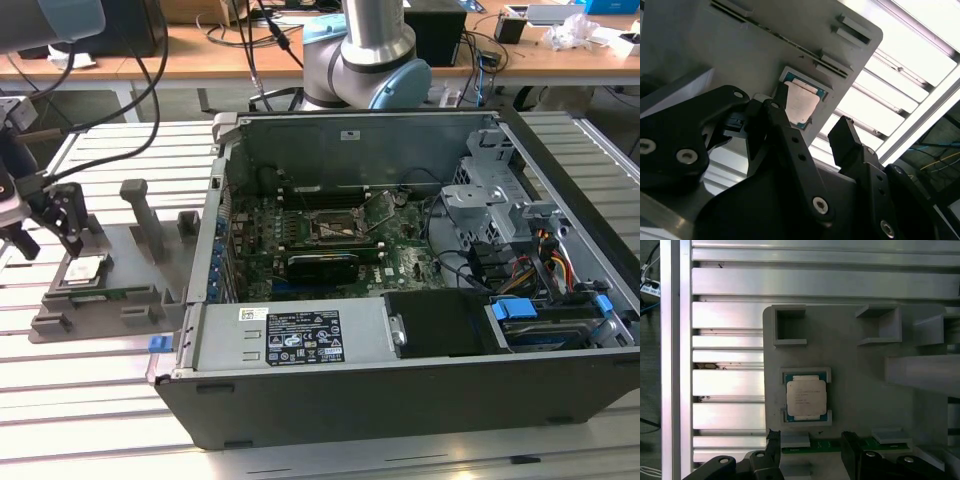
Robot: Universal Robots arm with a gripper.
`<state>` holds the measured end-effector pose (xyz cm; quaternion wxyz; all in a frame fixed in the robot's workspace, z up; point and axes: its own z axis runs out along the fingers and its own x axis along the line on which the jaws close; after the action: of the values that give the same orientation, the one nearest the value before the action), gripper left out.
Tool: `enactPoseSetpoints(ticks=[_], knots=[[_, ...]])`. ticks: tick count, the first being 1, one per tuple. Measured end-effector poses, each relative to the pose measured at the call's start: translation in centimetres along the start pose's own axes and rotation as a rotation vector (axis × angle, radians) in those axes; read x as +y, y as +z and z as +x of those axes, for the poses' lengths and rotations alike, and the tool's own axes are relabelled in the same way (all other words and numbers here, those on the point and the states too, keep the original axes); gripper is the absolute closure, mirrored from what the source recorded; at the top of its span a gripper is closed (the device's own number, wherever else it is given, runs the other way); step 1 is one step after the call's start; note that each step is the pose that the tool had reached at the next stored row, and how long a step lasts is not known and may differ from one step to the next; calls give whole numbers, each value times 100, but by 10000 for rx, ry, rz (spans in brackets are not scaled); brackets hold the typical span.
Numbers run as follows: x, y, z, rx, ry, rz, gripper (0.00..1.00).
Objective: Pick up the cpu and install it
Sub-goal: 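Pick up the cpu and move it towards the insertion slot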
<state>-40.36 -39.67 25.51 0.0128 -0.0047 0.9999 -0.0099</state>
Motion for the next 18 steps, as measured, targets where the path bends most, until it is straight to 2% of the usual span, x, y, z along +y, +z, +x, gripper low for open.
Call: enactPoseSetpoints(ticks=[18], knots=[[2,82,-8,0,-2,55,40]])
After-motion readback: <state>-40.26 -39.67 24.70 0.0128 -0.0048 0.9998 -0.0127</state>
